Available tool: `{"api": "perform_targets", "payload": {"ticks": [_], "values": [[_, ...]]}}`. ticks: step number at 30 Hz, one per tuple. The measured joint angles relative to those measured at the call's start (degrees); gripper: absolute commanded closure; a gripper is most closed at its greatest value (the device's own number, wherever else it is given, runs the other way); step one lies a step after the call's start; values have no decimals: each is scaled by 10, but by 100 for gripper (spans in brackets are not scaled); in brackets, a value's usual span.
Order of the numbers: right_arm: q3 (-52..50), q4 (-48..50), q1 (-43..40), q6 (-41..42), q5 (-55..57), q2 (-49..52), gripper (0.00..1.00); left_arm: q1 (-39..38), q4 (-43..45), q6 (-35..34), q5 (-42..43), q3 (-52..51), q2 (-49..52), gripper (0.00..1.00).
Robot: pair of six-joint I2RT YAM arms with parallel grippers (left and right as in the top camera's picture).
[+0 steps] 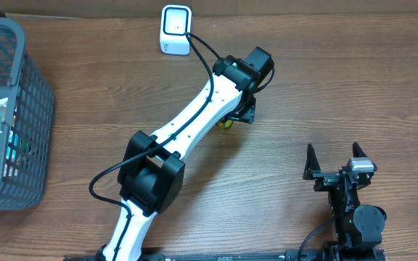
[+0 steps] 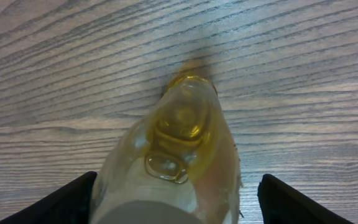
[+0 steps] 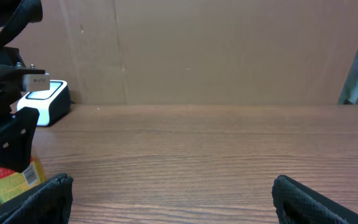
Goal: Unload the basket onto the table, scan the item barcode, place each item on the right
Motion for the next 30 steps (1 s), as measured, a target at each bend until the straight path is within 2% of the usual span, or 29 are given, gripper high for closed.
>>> {"api": "perform_targets", "payload": {"ticks": [6, 12, 14, 20, 30], "values": [[0, 0, 0, 0, 0, 0, 0, 0, -6, 14, 0, 12, 0, 18], [0, 0, 0, 0, 0, 0, 0, 4, -31, 75, -13, 108, 0, 11], [0, 0, 0, 0, 0, 0, 0, 7, -35, 101, -23, 136, 0, 0], [0, 0, 0, 0, 0, 0, 0, 12, -52, 137, -29, 153, 0, 0], [0, 0, 0, 0, 0, 0, 0, 12, -63, 190, 12, 151, 0, 0]]}}
